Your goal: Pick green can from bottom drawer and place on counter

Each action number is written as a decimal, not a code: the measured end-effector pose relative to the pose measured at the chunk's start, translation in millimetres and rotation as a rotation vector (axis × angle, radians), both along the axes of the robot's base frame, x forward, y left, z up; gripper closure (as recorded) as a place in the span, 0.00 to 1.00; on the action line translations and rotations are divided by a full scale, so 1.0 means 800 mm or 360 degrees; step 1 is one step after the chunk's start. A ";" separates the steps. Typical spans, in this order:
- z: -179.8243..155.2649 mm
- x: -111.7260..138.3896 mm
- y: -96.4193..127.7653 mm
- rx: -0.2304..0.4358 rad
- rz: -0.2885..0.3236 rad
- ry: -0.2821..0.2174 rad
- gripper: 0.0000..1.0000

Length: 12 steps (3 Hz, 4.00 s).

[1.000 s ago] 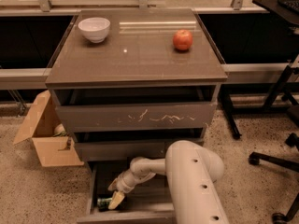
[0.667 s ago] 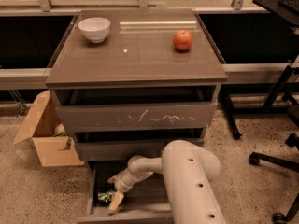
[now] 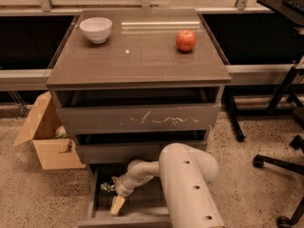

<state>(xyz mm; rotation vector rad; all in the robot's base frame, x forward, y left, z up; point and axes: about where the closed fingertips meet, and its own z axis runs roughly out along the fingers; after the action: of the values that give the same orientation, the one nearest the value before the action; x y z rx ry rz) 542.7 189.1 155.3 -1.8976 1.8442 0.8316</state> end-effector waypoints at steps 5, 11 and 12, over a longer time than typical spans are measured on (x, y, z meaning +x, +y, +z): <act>-0.024 0.007 0.012 -0.0021 -0.0032 -0.0085 1.00; 0.045 0.021 -0.018 0.0385 0.0261 -0.0354 1.00; -0.034 -0.035 -0.014 0.0376 0.0460 -0.0195 1.00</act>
Offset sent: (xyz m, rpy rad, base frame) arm 0.0198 0.0029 -0.0316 -0.0692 -0.0823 -0.0573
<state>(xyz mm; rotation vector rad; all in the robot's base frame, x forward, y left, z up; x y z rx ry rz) 514.8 178.0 127.9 -2.0361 1.3543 0.9532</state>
